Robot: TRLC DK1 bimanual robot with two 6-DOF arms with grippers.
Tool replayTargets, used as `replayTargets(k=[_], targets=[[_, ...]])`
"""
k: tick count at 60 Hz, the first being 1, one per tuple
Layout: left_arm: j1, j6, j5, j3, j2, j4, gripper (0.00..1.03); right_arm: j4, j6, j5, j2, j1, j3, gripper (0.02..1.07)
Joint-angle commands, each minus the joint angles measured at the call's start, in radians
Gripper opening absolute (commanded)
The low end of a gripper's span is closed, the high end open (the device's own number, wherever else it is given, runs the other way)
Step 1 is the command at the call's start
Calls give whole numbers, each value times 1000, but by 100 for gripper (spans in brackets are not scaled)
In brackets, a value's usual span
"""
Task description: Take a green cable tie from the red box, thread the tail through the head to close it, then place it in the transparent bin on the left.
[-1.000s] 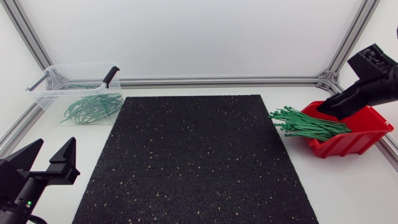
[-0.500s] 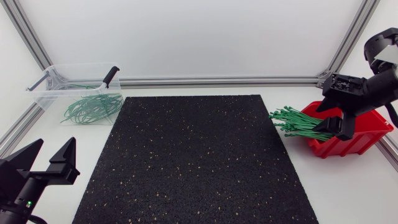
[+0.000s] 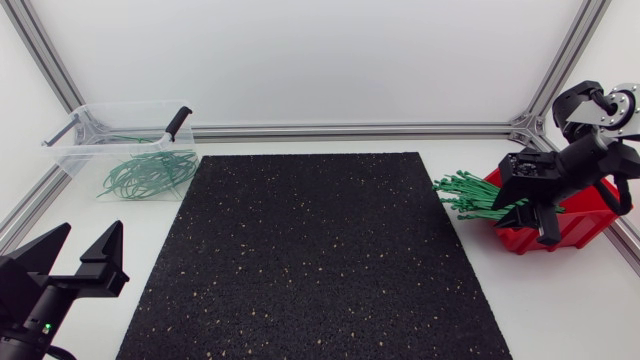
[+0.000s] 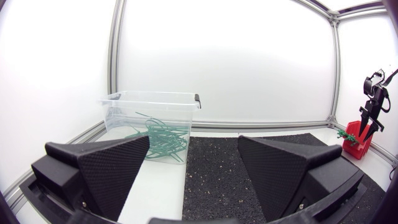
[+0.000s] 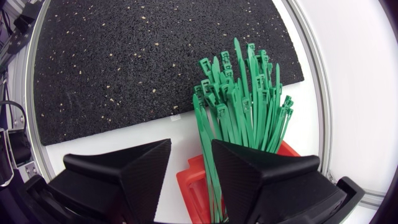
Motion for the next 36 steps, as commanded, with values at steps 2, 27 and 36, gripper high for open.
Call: replayTargets(k=[2, 27, 36], targets=[[-7, 6, 5, -38, -4, -23, 99, 4, -36, 0, 37, -2, -26, 34], [-15, 6, 5, -38, -4, -25, 99, 82, -30, 40, 71, 36, -64, 27], [-18, 8, 5, -38, -4, -26, 99, 82, -30, 40, 39, 40, -79, 20]])
